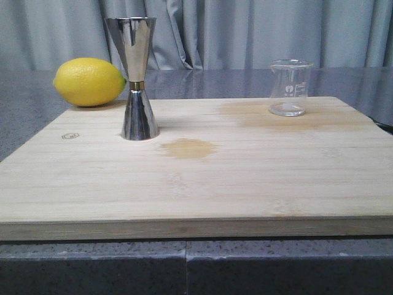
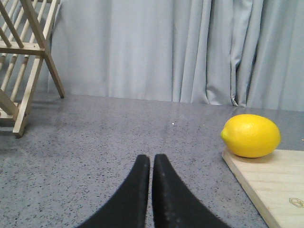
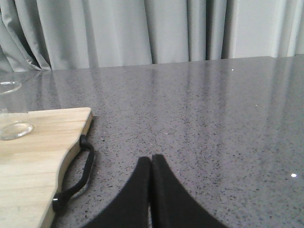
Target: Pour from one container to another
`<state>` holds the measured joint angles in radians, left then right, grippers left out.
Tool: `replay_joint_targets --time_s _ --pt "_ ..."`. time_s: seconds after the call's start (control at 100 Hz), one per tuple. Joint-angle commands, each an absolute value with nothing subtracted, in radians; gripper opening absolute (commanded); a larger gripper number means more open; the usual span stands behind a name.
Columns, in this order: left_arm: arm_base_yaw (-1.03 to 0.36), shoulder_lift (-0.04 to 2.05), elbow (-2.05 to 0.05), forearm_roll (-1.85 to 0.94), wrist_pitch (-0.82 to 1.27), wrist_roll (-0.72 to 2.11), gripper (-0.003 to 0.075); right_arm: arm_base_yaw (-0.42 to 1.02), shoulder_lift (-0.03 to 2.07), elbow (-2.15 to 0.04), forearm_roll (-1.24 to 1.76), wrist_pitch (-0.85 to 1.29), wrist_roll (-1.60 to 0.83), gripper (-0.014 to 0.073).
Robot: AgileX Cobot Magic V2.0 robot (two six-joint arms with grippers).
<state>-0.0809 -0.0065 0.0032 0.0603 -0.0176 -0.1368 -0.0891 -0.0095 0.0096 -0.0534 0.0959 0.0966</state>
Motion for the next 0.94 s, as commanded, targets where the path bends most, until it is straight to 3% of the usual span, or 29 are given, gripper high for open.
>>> replay_joint_targets --time_s 0.0,0.93 --pt "-0.088 -0.028 0.032 0.059 -0.090 -0.147 -0.0019 -0.093 -0.022 0.021 -0.051 0.014 0.086 -0.0071" --pt "-0.088 -0.028 0.032 0.059 -0.090 -0.147 -0.0019 -0.093 -0.027 0.021 -0.064 0.016 0.086 -0.0071"
